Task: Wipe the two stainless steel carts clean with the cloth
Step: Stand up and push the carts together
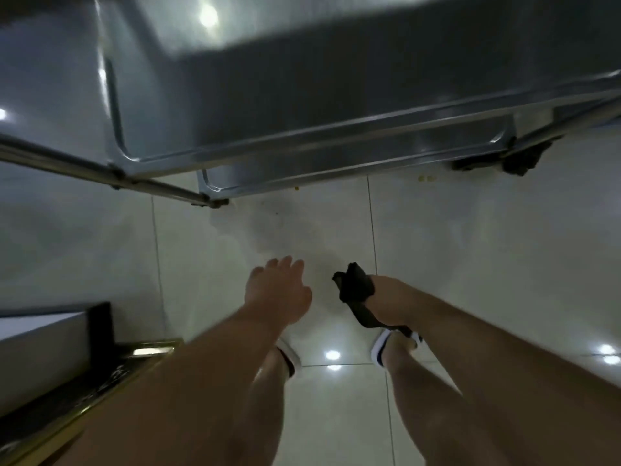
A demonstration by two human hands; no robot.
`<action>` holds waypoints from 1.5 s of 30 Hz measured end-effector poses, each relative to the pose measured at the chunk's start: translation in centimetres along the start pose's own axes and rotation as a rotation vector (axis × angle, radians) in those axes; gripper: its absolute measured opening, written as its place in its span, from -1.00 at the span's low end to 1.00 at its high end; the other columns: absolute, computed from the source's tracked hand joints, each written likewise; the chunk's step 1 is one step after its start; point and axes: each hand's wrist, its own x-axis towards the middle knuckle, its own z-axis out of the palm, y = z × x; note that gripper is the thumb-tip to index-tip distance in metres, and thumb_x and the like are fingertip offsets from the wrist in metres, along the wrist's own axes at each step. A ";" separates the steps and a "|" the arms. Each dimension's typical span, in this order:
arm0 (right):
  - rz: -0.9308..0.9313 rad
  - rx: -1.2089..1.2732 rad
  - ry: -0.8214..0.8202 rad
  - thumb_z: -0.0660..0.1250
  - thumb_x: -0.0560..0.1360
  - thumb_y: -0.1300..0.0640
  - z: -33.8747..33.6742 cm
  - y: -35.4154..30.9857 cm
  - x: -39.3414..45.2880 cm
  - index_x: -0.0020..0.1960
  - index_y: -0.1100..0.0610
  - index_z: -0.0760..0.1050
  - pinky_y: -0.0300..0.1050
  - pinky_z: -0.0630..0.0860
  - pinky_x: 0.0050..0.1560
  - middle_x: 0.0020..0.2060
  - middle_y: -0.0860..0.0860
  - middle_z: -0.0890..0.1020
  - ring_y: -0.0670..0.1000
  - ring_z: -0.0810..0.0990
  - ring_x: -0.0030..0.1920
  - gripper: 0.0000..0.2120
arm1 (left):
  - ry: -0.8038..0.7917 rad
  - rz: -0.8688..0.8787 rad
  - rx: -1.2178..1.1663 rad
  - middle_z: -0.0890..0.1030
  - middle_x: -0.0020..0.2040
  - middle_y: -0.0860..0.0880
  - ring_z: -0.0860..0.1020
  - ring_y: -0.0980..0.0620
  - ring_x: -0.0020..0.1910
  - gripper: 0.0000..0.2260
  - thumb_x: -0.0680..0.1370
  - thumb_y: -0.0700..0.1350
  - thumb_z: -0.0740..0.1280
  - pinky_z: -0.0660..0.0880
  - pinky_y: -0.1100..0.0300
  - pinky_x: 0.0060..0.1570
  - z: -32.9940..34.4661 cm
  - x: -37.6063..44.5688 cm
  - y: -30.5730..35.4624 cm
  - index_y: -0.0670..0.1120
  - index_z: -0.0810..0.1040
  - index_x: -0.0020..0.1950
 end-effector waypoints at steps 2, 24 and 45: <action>0.034 -0.006 -0.006 0.15 0.74 0.11 -0.7 -1.1 -4.7 0.46 0.11 0.43 -0.40 0.36 -0.07 0.29 0.10 0.57 -0.03 0.50 0.12 -0.68 | -0.033 -0.015 -0.054 0.27 0.64 -0.02 0.29 -0.08 0.57 -0.44 0.68 0.15 0.14 0.30 -0.07 0.44 -1.4 -4.7 1.1 0.02 0.19 0.66; -0.007 -0.190 0.476 0.21 0.63 0.18 -5.8 -14.4 -46.8 0.05 -0.03 0.48 -0.05 0.51 -0.15 -0.09 0.06 0.61 0.12 0.61 -0.05 -0.87 | 0.355 0.096 -0.325 0.20 0.70 0.01 0.28 -0.10 0.61 -0.39 0.69 0.18 0.13 0.28 -0.05 0.52 -21.9 -37.8 5.1 0.04 0.11 0.71; -0.029 0.027 0.947 0.26 0.57 0.14 -16.0 0.8 -70.6 0.03 0.14 0.55 -0.15 0.46 -0.49 -0.25 0.09 0.61 0.09 0.60 -0.31 -0.88 | 0.662 0.316 -0.163 0.29 0.65 0.05 0.26 -0.04 0.61 -0.45 0.67 0.19 0.13 0.25 -0.06 0.50 -34.4 -47.8 30.6 0.07 0.24 0.65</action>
